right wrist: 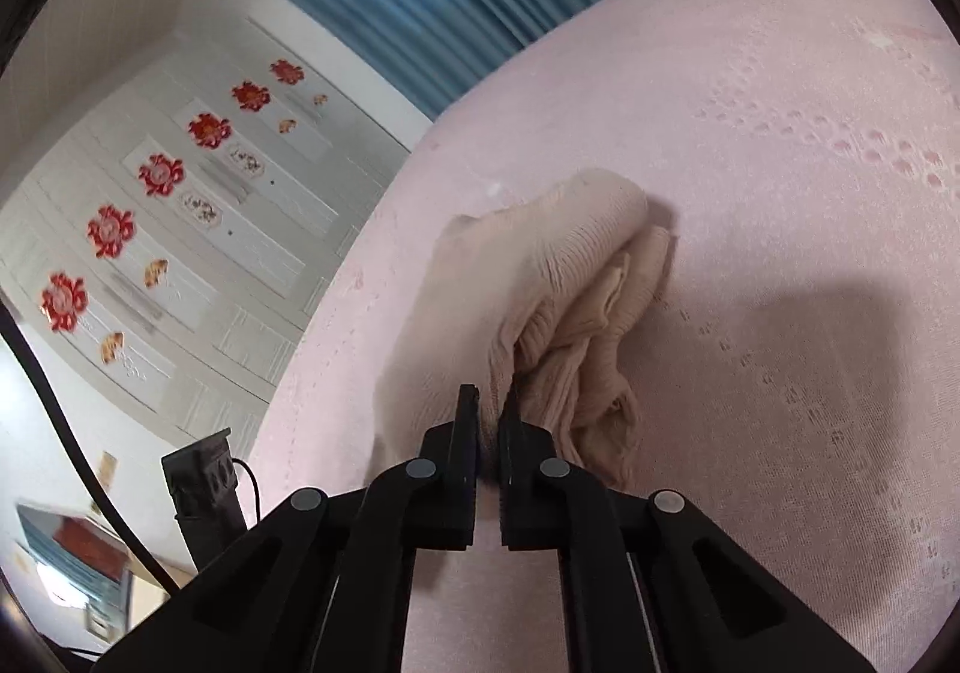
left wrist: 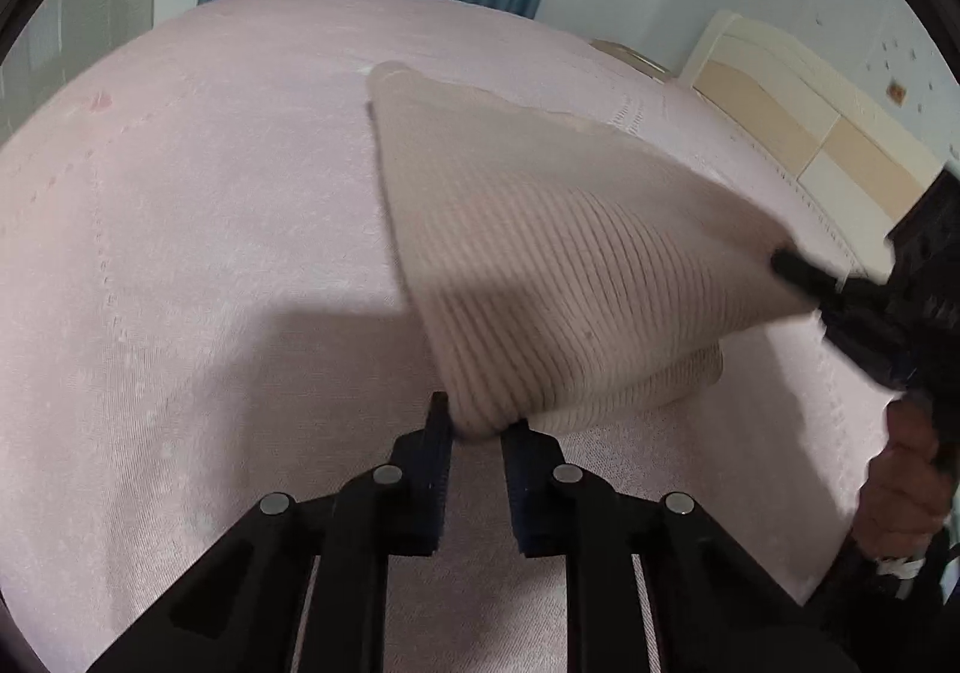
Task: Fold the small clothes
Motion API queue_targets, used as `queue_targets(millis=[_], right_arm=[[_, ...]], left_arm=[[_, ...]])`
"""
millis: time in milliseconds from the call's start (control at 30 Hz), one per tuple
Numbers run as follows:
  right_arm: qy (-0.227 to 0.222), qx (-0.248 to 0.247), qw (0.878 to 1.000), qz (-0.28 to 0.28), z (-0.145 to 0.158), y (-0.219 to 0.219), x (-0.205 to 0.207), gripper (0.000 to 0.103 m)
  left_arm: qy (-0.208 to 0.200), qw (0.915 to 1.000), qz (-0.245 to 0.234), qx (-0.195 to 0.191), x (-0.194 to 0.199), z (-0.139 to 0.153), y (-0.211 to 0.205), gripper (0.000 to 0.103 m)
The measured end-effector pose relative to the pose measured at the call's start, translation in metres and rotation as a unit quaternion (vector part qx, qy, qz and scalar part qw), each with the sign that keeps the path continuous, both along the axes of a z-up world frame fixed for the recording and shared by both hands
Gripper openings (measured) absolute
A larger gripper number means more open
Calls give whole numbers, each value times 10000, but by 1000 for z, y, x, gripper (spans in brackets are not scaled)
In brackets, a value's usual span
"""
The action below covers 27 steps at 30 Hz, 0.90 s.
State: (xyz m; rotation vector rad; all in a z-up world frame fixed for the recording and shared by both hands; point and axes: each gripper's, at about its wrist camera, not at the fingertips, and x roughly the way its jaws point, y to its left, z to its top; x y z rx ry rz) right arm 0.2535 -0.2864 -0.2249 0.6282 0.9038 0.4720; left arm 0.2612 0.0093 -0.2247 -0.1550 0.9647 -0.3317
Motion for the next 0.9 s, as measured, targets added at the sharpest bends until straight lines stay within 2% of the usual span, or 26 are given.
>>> queue_targets(millis=[100,167,267,433,500,533,733,767,800,900], right_arm=[[594,-257,9977,211,-23,10,7,5],[669,-505,9959,340,-27,17,9,5],[408,-758,9950,498,-15,24,7,6],[-22,-733,9967,348,3,23,7,14],[-96,-688,9972,261,4,23,13,16],[-126,-677,9974,216,4,23,18,17],[-75,-437,9985,-312,0,20,49,21],[-59,-462,9982,-381,-1,22,50,20],[-96,-459,9982,-369,0,22,50,11],[-562,-171,9981,-192,12,16,39,6]], left_arm=[[75,9999,15,154,3,-7,3,15],[51,9998,-6,202,2,-5,2,15],[97,9999,14,103,3,-10,8,15],[207,9998,47,25,2,-13,10,16],[260,9996,54,28,2,-14,11,18],[295,9995,53,22,17,-16,4,18],[257,9996,94,-19,22,-18,2,18],[239,9997,98,1,22,-19,2,18],[221,9997,113,41,22,-19,-1,18],[219,9997,116,-36,22,-19,-2,15]])
